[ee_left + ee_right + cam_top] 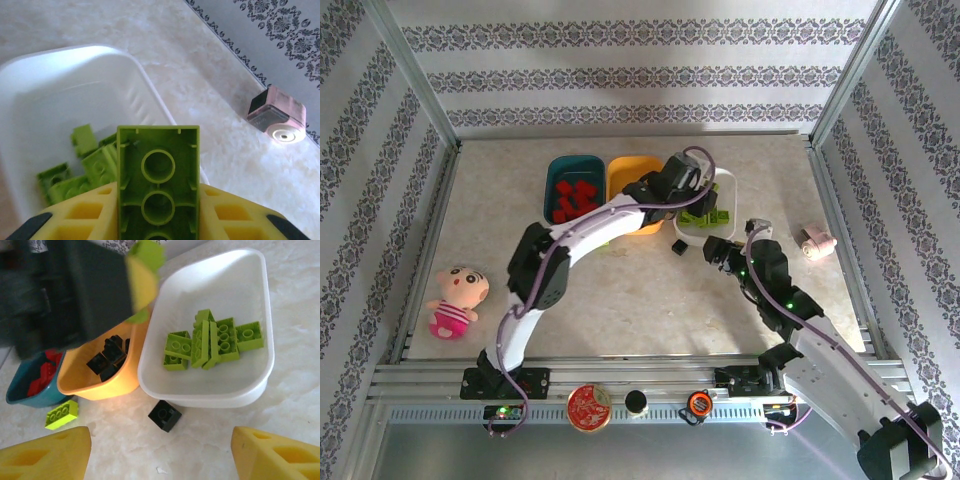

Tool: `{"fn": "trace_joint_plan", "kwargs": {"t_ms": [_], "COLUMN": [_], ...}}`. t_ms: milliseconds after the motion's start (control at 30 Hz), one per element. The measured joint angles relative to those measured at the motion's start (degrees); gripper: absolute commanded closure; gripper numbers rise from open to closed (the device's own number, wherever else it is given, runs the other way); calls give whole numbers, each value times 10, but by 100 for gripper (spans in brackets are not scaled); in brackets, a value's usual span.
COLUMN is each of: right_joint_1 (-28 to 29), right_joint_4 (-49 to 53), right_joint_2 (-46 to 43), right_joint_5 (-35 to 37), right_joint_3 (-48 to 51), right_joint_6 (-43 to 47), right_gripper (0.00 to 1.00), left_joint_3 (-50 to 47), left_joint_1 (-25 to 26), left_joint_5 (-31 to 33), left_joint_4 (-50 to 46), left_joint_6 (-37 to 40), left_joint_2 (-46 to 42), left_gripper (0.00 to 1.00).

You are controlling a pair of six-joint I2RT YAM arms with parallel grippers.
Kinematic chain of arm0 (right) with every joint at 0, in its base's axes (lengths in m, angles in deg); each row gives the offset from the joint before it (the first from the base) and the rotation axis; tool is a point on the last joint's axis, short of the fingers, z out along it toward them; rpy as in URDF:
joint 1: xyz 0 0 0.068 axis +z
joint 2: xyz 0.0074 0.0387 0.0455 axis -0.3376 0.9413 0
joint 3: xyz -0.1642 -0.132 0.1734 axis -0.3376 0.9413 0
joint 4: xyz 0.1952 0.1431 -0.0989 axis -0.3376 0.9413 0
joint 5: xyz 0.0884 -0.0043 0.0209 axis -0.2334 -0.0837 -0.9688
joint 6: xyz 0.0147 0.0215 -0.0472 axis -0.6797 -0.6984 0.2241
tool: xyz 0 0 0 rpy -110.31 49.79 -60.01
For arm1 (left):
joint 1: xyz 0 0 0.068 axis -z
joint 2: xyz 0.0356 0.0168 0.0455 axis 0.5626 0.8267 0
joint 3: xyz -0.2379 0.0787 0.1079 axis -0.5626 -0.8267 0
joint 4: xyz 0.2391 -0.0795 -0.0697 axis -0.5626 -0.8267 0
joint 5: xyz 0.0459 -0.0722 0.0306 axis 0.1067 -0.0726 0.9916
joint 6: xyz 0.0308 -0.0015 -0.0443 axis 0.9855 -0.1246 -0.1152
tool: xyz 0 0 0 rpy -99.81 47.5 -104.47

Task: Sort the legos into containers by color
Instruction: Place the lego in the container.

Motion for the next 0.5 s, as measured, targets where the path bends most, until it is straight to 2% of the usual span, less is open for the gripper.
{"fn": "trace_joint_plan", "kwargs": {"t_ms": [133, 233, 400, 500], "right_joint_1": [0, 0, 0, 5], "right_joint_4": [15, 26, 27, 23], "right_joint_2": [-24, -31, -15, 9], "right_joint_5": [0, -1, -3, -2], "right_joint_3": [17, 26, 28, 28], "right_joint_6": [-3, -7, -12, -17], "right_gripper": [25, 24, 23, 22], "left_joint_3": [105, 150, 156, 80], "left_joint_1": [-6, -11, -21, -28], "left_joint_5": [-18, -26, -30, -34], "left_joint_4": [-38, -64, -81, -57], "left_joint_6": [-19, -32, -48, -58], "left_joint_2": [101, 143, 139, 78], "left_gripper": [50, 39, 30, 24]}}
